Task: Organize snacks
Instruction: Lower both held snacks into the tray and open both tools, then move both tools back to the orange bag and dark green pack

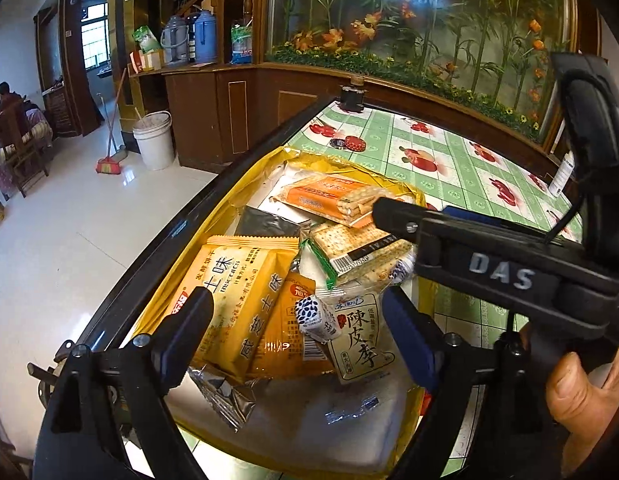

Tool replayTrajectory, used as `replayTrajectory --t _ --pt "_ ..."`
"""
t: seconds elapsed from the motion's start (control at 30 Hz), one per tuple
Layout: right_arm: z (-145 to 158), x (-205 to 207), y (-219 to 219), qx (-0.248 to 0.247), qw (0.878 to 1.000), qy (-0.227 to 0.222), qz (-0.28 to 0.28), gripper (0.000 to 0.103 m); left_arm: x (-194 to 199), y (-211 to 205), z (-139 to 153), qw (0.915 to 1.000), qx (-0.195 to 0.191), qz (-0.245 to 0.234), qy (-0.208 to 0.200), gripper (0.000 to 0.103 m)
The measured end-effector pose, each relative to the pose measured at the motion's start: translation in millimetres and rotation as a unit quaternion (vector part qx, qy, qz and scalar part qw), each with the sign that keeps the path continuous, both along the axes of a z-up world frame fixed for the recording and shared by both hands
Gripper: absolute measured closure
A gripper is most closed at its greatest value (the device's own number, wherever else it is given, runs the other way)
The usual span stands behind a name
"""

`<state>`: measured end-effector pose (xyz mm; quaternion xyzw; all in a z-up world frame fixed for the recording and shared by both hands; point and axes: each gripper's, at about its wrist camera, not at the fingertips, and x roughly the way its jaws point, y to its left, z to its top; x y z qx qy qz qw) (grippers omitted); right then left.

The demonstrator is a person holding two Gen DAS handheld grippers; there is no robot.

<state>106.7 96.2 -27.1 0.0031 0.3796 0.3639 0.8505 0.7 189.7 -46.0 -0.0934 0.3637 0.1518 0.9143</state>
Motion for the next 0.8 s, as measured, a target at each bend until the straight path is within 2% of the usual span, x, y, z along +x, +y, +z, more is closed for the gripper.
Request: replayTrajectory --t 0.47,0.8 --pt "19.7 -21.2 -59.7 0.012 0.999 -0.019 -0.04 0.022 -24.1 -10.3 14.4 0.9997 0.021 0.009 -0.006 0.016" --pt "24.8 -47.5 -91.6 0.005 0.998 -0.037 -0.042 0.02 -36.3 -30.4 25.3 0.9989 0.044 0.012 -0.009 0.016"
